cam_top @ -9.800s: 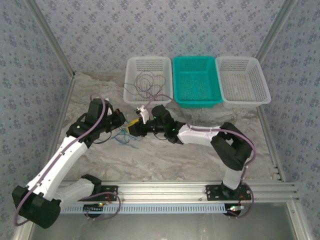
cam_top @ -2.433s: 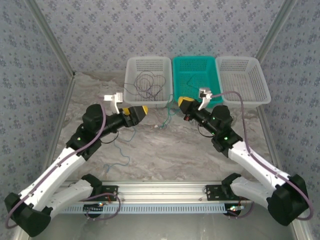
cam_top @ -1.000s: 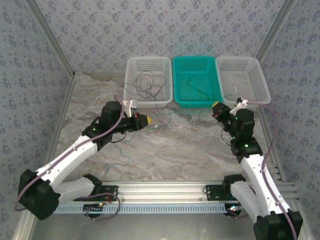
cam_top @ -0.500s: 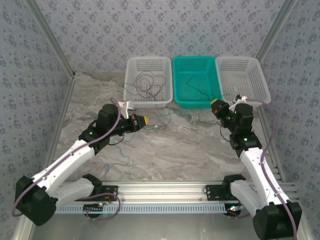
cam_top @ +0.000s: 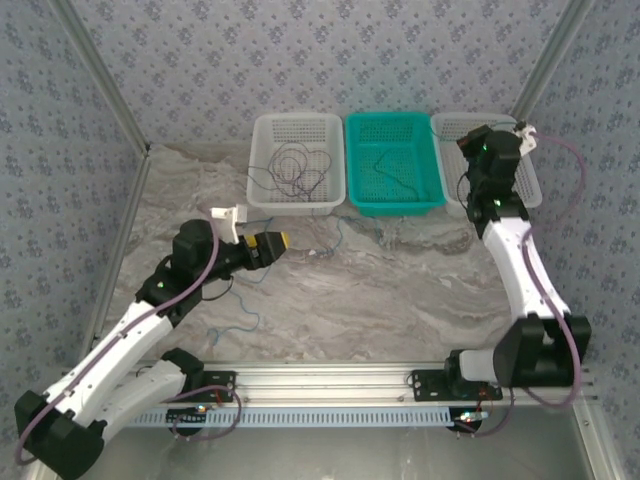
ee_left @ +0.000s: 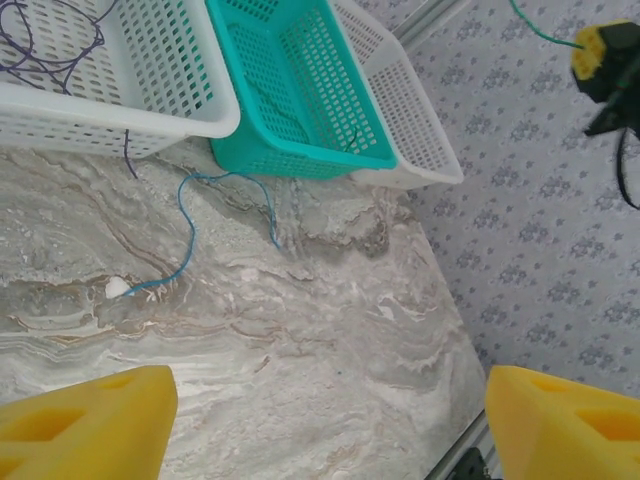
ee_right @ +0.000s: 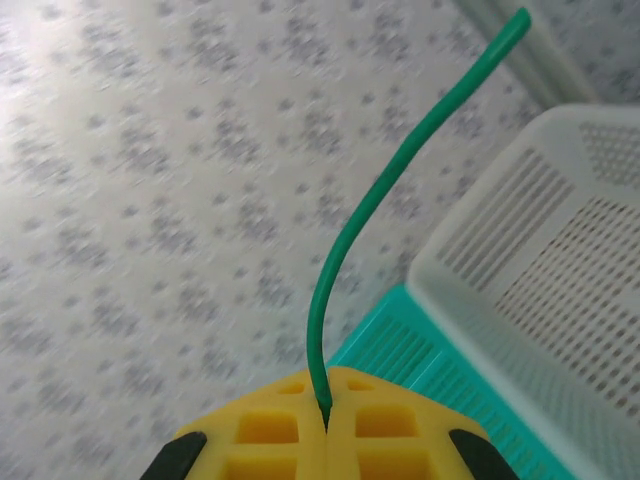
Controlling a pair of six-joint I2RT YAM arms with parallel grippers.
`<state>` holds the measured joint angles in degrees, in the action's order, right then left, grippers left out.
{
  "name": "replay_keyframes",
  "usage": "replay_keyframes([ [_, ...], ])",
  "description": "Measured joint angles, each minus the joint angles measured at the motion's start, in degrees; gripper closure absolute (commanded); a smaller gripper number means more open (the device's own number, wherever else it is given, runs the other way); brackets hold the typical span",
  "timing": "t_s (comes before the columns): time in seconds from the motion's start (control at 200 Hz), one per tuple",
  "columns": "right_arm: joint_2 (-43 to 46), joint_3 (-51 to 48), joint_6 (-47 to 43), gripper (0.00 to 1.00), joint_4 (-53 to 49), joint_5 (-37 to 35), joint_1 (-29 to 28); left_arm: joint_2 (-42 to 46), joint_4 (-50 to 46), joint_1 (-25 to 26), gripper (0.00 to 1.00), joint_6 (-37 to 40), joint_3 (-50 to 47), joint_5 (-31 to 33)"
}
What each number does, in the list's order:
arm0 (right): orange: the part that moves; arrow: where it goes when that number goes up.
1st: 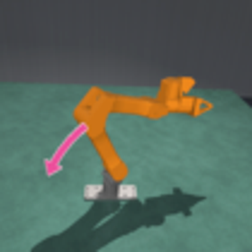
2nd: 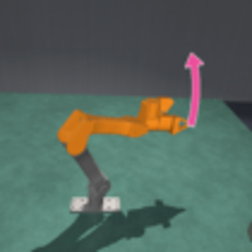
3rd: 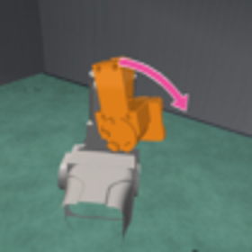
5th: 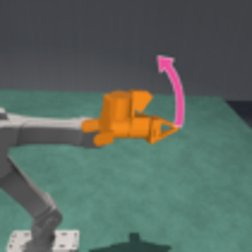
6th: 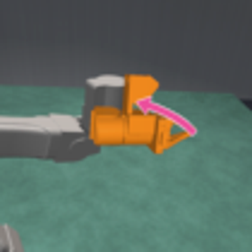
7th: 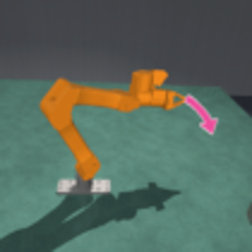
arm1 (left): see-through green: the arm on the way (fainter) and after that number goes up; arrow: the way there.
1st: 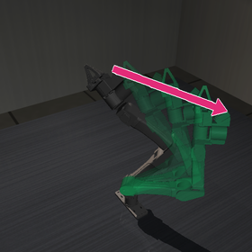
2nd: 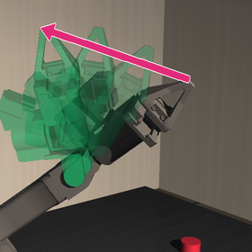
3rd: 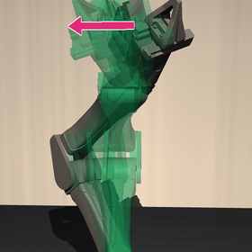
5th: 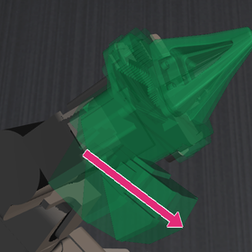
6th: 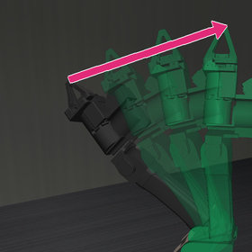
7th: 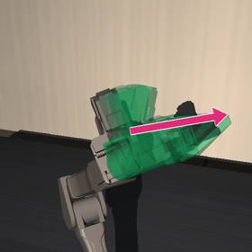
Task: Untangle the cables
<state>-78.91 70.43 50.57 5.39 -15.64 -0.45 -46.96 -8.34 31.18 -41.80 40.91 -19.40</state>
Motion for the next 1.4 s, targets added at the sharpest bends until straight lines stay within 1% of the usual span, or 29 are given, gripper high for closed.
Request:
replay_keyframes([
  [0.075,-5.9,4.4,-1.8,1.00,-0.3,-5.2,-0.7,1.6,-1.1,0.0,0.12,0.2,-0.7,0.4],
  [0.175,-13.3,10.1,-4.0,1.00,-1.0,-9.2,-2.2,2.8,-2.7,0.0,0.10,0.4,-1.0,1.1],
  [0.36,-25.2,17.8,-7.0,1.00,-1.0,-11.2,-4.6,4.4,-4.9,0.0,0.09,0.4,-1.0,2.4],
  [0.44,-30.6,21.8,-7.6,1.00,-3.0,-12.1,-5.7,4.9,-5.4,0.0,0.09,0.4,-1.0,3.2],
  [0.55,-36.0,25.3,-6.4,0.97,-8.2,-12.7,-7.8,5.5,-6.2,0.0,0.09,0.2,-1.0,4.7],
  [0.645,-37.5,24.9,-3.2,0.85,-13.2,-12.6,-9.9,5.8,-7.8,0.0,0.09,0.1,-1.0,6.5],
  [0.74,-37.3,22.9,0.6,0.68,-16.2,-12.4,-11.7,6.0,-9.7,0.0,0.09,-0.3,-1.0,8.3],
  [0.83,-36.3,20.2,3.5,0.58,-18.4,-11.4,-12.7,6.0,-10.5,0.0,0.09,-0.7,-1.0,9.2],
  [0.835,-36.2,20.1,3.6,0.57,-18.5,-11.3,-12.7,6.0,-10.6,0.0,0.09,-0.7,-1.0,9.3],
  [0.84,-36.2,19.9,3.6,0.52,-18.6,-11.1,-12.7,6.0,-10.6,0.0,0.09,-0.7,-1.0,9.4],
  [0.844,-36.1,19.8,3.5,0.51,-18.7,-11.1,-12.7,6.0,-10.6,0.0,0.09,-0.7,-1.0,9.4],
  [0.874,-35.6,18.9,4.2,0.46,-19.5,-10.4,-12.7,6.0,-10.7,0.0,0.09,-0.9,-1.0,9.7],
  [0.889,-35.2,18.5,4.6,0.40,-20.0,-10.2,-12.7,5.9,-10.8,0.0,0.09,-0.9,-1.0,9.8],
  [0.904,-34.8,18.0,5.0,0.36,-20.4,-9.9,-12.6,5.9,-10.8,-0.1,0.09,-1.0,-1.0,9.8],
  [0.929,-34.0,17.4,5.8,0.28,-20.9,-9.4,-12.4,5.8,-10.8,-0.1,0.09,-1.1,-1.0,9.9],
  [0.964,-32.9,16.7,6.2,0.23,-21.6,-8.9,-12.2,5.6,-10.9,-0.1,0.09,-1.3,-1.0,10.1],
  [1.024,-30.1,15.6,6.8,0.12,-23.0,-7.7,-11.6,5.1,-10.9,-0.1,0.09,-1.6,-1.0,10.3],
  [1.084,-26.5,14.8,7.3,0.09,-24.2,-6.4,-11.0,4.6,-11.0,-0.1,0.09,-2.1,-1.0,10.5],
  [1.189,-18.6,13.0,8.4,0.08,-24.3,-3.1,-9.7,4.3,-11.0,-0.3,0.09,-2.8,-1.3,10.9],
  [1.324,-7.0,8.2,8.9,0.09,-22.2,2.4,-7.5,3.1,-10.9,-0.8,0.09,-3.5,-2.1,11.1],
  [1.404,-1.1,5.1,6.5,0.10,-19.8,6.9,-7.2,1.6,-9.6,-0.8,0.09,-3.2,-2.3,10.1],
])
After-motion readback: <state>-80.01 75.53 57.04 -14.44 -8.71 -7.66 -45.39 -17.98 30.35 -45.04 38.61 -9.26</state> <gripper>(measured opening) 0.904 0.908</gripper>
